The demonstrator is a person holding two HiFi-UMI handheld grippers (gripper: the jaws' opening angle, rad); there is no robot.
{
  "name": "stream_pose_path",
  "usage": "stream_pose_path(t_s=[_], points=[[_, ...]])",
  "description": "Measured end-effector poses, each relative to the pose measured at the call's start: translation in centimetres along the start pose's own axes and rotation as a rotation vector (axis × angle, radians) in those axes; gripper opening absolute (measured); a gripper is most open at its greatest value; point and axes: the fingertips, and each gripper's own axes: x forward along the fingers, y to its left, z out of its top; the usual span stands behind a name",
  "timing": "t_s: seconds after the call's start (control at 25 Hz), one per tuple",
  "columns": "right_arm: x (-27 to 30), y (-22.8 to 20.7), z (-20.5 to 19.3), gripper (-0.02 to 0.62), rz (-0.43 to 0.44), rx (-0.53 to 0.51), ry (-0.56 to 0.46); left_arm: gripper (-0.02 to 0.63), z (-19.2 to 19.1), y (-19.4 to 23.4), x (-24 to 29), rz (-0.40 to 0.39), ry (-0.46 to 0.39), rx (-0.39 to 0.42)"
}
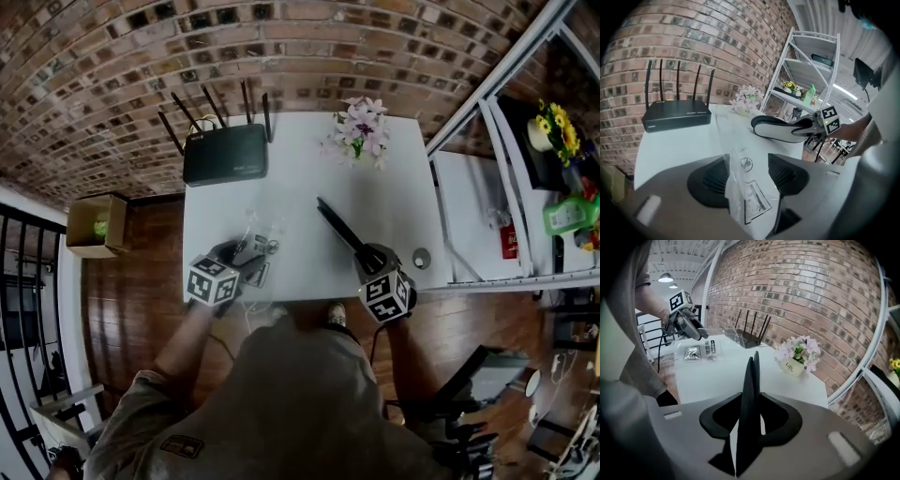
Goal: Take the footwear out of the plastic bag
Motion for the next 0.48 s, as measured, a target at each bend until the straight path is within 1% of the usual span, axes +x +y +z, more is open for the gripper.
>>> stream_pose_path(t_s=[0.16,0.28,0.48], points=[[0.4,1.3,-0.2,0.141,-0.004,-0.031,0.023,0.261,0.2,0.3,-1.0,0.011,-0.024,0.057],[0.8,2.5,-0.1,0.15,0.003,-0.056,0.046,0.291,-0.1,0.4,-1.4,-0.004,-0.031,0.041],[1.4,4.7,0.0,0.171,0.025,-0.08,0.08,0.299,-0.9,0.4,-1.7,-0.018,-0.027,0.011]])
